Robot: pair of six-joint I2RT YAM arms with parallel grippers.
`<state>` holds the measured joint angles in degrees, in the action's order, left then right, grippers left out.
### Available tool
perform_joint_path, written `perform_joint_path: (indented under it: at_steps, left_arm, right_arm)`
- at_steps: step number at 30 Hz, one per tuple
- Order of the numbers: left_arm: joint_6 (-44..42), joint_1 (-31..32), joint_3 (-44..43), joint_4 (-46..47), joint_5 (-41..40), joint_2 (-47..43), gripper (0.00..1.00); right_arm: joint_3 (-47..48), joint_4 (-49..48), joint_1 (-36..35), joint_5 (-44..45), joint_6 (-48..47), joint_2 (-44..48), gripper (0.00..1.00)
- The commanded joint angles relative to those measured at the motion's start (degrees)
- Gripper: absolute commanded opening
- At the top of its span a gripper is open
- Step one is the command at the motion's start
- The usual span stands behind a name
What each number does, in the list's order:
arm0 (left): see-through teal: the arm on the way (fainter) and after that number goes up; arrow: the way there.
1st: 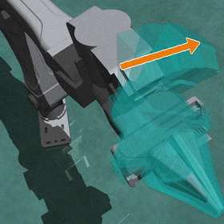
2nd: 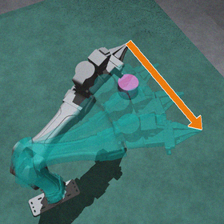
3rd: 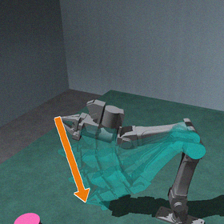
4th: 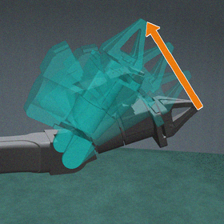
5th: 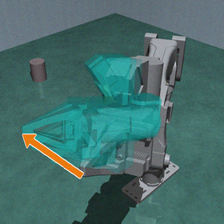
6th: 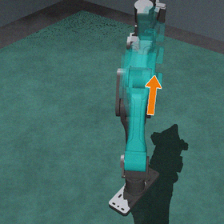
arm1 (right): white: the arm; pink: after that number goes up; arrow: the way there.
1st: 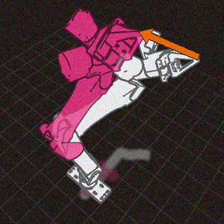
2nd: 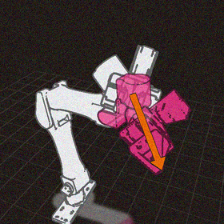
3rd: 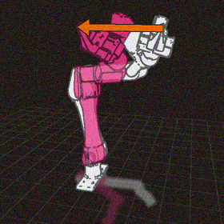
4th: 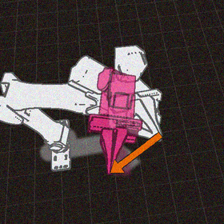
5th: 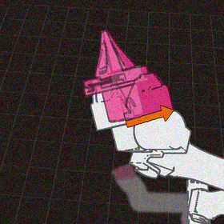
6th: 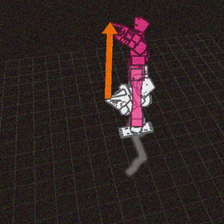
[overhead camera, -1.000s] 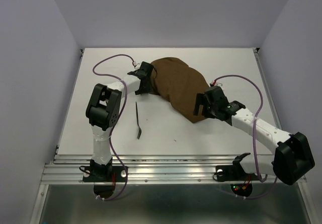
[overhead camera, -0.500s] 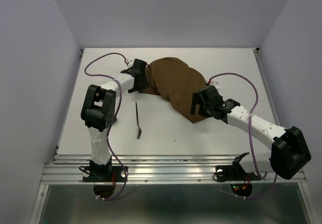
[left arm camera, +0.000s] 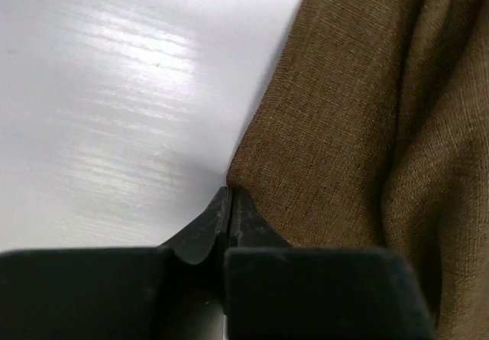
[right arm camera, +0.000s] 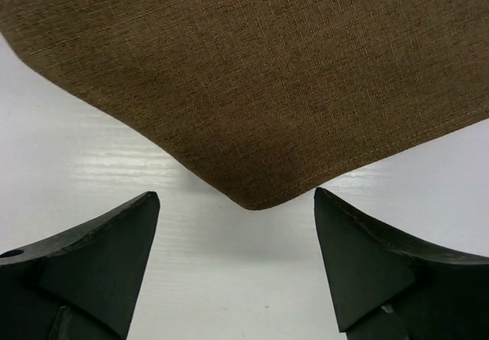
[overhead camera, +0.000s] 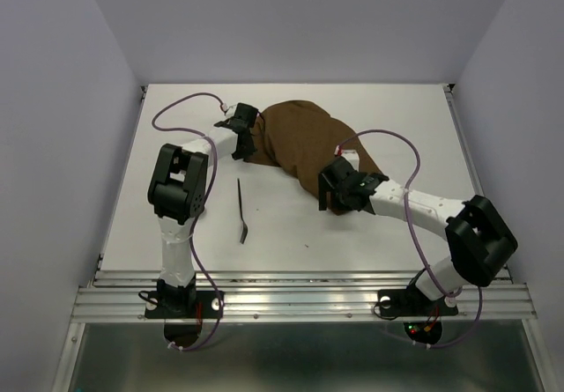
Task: Fold the napkin into a case and place the utensils inside
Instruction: Pick up the crumpled napkin from the center of the board.
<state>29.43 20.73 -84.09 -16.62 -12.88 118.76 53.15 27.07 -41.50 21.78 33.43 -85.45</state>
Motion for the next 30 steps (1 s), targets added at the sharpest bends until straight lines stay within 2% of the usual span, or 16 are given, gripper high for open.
perform_joint_path:
  at_steps: [1,2,4,6,9,12,14,15,24,30]
  left_arm:
    - [0.72,0.54,-0.19,-1.39,3.30,2.36,0.00]
    - [0.63,0.54,-0.11,-1.40,3.48,2.01,0.00]
    - [0.10,0.54,-0.10,-1.48,3.83,0.78,0.00]
    - [-0.07,0.54,-0.28,-1.66,4.10,-0.45,0.00]
    - [-0.60,0.54,-0.72,-2.01,4.79,-1.95,0.00]
    - [-0.95,0.45,-0.81,-2.19,5.76,-3.71,0.00]
    - [-1.48,0.54,-0.63,-2.45,6.12,-4.67,0.00]
    - [-1.92,0.54,-0.54,-2.62,6.12,-5.63,0.00]
    - [-5.08,0.54,-1.07,-5.17,8.13,-13.28,0.00]
    - [-6.66,0.54,0.33,-6.58,10.77,-19.87,0.00]
  right_arm:
    - [2.05,-0.35,-0.78,3.53,0.32,-2.17,0.85]
    - [2.22,-0.87,-0.78,3.53,0.06,-2.61,0.75]
    - [2.31,-2.37,-1.30,2.39,-1.35,-4.37,0.65]
    - [3.02,-2.72,-1.31,1.69,-2.14,-5.95,0.60]
    - [3.72,-2.72,-1.31,1.86,-1.97,-8.67,0.46]
    - [3.37,-2.64,-1.31,4.14,-1.26,-8.86,0.14]
    - [3.63,-2.29,-1.31,5.55,-1.26,-6.84,0.04]
    - [3.98,-1.94,-1.31,7.21,-1.44,-5.70,0.01]
    - [11.18,-1.76,0.88,13.90,-9.96,9.32,0.01]
    - [18.04,-1.93,7.99,13.29,-16.63,7.32,0.01]
